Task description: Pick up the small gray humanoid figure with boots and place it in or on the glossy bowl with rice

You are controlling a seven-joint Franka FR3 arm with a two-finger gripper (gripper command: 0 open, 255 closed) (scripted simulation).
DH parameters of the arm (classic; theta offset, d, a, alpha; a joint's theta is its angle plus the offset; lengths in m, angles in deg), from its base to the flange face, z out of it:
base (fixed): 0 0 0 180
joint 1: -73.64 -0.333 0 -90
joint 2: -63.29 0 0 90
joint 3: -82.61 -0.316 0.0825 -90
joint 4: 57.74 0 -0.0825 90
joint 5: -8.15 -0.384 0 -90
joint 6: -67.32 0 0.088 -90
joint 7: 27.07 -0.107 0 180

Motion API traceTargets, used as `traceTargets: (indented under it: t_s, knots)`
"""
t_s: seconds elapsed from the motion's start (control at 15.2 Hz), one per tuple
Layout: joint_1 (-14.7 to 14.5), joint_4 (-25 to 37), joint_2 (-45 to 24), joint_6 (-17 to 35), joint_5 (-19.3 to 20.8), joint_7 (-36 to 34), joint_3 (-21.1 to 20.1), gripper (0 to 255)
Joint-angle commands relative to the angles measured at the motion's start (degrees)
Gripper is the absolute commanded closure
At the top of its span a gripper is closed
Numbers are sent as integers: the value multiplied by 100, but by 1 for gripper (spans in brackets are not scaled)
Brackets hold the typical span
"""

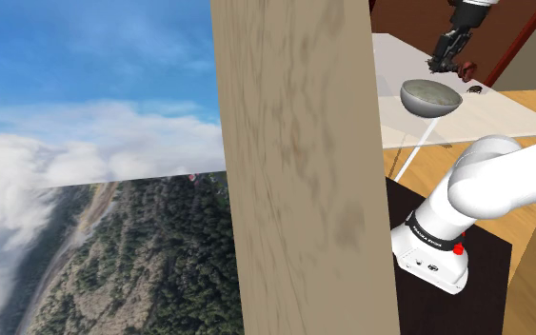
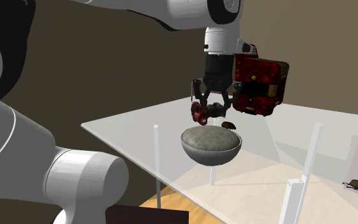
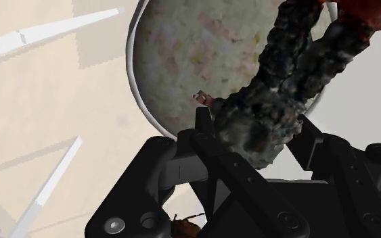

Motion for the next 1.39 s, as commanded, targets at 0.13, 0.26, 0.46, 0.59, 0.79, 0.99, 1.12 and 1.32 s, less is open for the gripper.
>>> traceTargets:
  t_s: [0.13, 0.26, 0.46, 0.59, 0.79, 0.99, 1.12, 1.32]
  knots:
    - [34, -320, 51, 278, 77, -26, 84, 255]
    - [52, -477, 73, 418, 119, -37, 130, 255]
    - [66, -613, 87, 542, 155, -47, 173, 255]
    - [67, -612, 86, 543, 155, -46, 173, 255]
    - [69, -613, 85, 543, 154, -45, 172, 255]
    - [76, -620, 95, 540, 157, -45, 167, 0]
    - [75, -618, 93, 541, 157, -43, 170, 0]
    - [48, -416, 61, 368, 103, -26, 116, 0]
